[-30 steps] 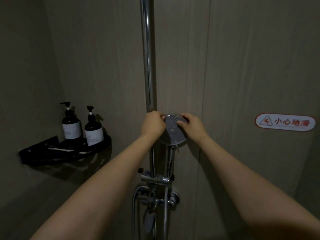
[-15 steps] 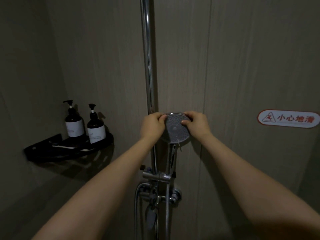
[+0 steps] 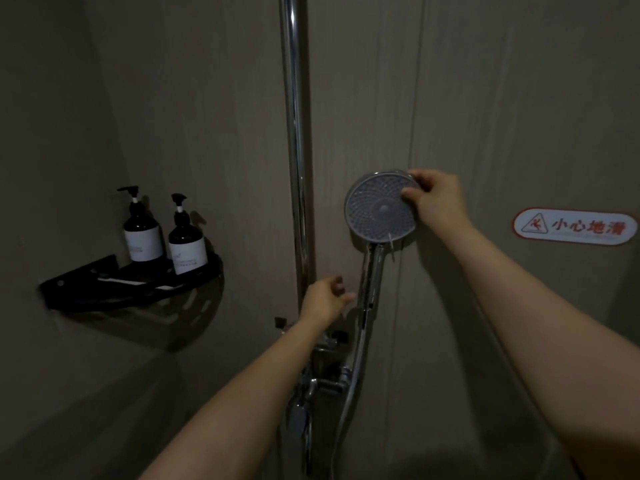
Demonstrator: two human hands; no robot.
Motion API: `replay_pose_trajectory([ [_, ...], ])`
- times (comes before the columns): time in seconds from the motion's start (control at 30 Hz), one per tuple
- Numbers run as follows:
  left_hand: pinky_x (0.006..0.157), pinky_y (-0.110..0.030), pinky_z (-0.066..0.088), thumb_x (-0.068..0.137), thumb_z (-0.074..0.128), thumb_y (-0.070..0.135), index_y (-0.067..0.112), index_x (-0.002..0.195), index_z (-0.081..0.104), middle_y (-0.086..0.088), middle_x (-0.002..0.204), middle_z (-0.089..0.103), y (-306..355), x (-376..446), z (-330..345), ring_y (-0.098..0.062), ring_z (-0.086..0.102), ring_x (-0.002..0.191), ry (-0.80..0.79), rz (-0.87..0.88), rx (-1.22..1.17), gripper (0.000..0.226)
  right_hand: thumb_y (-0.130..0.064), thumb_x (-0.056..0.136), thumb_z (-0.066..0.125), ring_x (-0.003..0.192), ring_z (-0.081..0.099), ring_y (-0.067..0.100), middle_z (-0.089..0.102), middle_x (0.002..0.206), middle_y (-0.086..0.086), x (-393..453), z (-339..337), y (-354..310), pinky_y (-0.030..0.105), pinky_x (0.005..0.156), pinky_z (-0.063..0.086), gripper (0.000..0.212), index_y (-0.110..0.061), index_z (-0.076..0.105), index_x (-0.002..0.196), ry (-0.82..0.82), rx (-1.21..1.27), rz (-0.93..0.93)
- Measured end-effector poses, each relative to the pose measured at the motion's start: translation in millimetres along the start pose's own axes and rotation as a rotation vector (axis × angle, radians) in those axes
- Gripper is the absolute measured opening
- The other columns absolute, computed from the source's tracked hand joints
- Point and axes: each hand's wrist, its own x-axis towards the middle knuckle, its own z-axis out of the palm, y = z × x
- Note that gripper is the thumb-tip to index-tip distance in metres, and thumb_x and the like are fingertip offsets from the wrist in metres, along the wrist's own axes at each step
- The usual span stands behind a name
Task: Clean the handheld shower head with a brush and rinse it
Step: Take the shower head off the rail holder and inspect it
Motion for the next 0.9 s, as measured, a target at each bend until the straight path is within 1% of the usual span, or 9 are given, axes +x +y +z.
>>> replay_pose_trajectory([
  [0.17,0.098,-0.025,0.04,0.084,0.064,0.007,0.005,0.135,0.045,-0.011,0.129,0.058,32.8,7.0,17.3,-0.022,0.053,0.122,-0.077,0.036,-0.191,0.055,0.007,0.079,0.063,0.092,0.055,0.012,0.067,0.109,0.019,-9.9,-3.1,10.1,0.009,0.07,0.044,0.032,0.007,0.063,0.111,-0.004,-0.039,0.017],
  [0.27,0.079,-0.021,0.043,0.084,0.064,0.006,0.005,0.117,0.055,-0.009,0.101,0.063,49.2,8.9,21.2,-0.02,0.056,0.102,-0.084,0.044,-0.2,0.033,0.006,0.079,0.063,0.091,0.056,0.012,0.067,0.105,0.014,-15.0,-8.8,10.5,0.006,0.07,0.043,0.032,0.006,0.064,0.111,-0.024,-0.028,0.012],
  [0.33,0.07,-0.019,0.043,0.085,0.064,0.011,0.007,0.109,0.057,-0.008,0.096,0.059,53.7,9.4,23.5,-0.018,0.054,0.093,-0.095,0.037,-0.183,0.025,0.007,0.079,0.063,0.087,0.059,0.005,0.064,0.1,0.006,-16.1,-12.7,5.8,0.003,0.07,0.043,0.032,0.006,0.063,0.112,-0.04,0.003,0.011],
  [0.4,0.077,-0.023,0.045,0.086,0.063,0.015,0.003,0.115,0.058,-0.008,0.103,0.062,56.7,6.8,24.6,-0.017,0.057,0.095,-0.089,0.019,-0.19,0.032,0.009,0.079,0.062,0.067,0.057,-0.016,0.059,0.098,0.003,-16.5,-13.5,-2.0,-0.002,0.067,0.043,0.033,0.008,0.062,0.112,-0.048,0.062,-0.002],
  [0.5,0.084,-0.025,0.042,0.087,0.061,0.013,-0.001,0.119,0.059,-0.012,0.116,0.066,61.1,1.4,18.8,-0.022,0.061,0.105,-0.017,0.025,-0.268,0.035,0.011,0.078,0.062,0.057,0.054,-0.024,0.059,0.099,0.003,-17.3,-7.9,-19.0,-0.001,0.067,0.046,0.035,0.009,0.061,0.113,-0.046,0.157,-0.057],
  [0.63,0.086,-0.024,0.046,0.089,0.056,0.006,-0.007,0.114,0.059,-0.019,0.111,0.067,60.7,-10.4,-9.8,-0.017,0.061,0.09,0.077,0.047,-0.338,0.028,0.01,0.079,0.062,0.062,0.055,-0.025,0.058,0.103,0.004,-15.9,13.1,-46.6,0.0,0.07,0.045,0.037,0.008,0.06,0.115,-0.122,0.231,-0.11],
  [0.77,0.068,-0.018,0.049,0.091,0.051,0.003,0.002,0.086,0.061,-0.012,0.081,0.064,51.7,-28.5,-53.1,-0.013,0.058,0.068,0.163,0.082,-0.378,0.012,0.005,0.08,0.064,0.076,0.057,-0.011,0.058,0.103,0.0,-33.3,48.8,-65.0,0.003,0.071,0.047,0.038,0.004,0.056,0.118,-0.173,0.375,-0.061],
  [0.83,0.07,-0.02,0.049,0.092,0.05,0.005,0.007,0.082,0.059,-0.005,0.074,0.062,44.0,-38.6,-80.5,-0.011,0.059,0.066,0.204,0.085,-0.388,0.014,-0.001,0.085,0.061,0.076,0.058,-0.005,0.06,0.099,0.001,-47.9,72.1,-64.0,0.008,0.07,0.048,0.03,0.001,0.057,0.115,-0.194,0.469,0.003],
  [0.9,0.076,-0.028,0.051,0.092,0.05,0.005,0.006,0.089,0.059,-0.003,0.074,0.062,34.0,-49.3,-109.7,-0.013,0.061,0.068,0.253,0.094,-0.389,0.01,-0.009,0.091,0.055,0.064,0.059,-0.002,0.061,0.088,0.007,-64.3,100.0,-60.1,0.011,0.064,0.048,0.009,-0.01,0.059,0.099,-0.197,0.537,0.116],
])
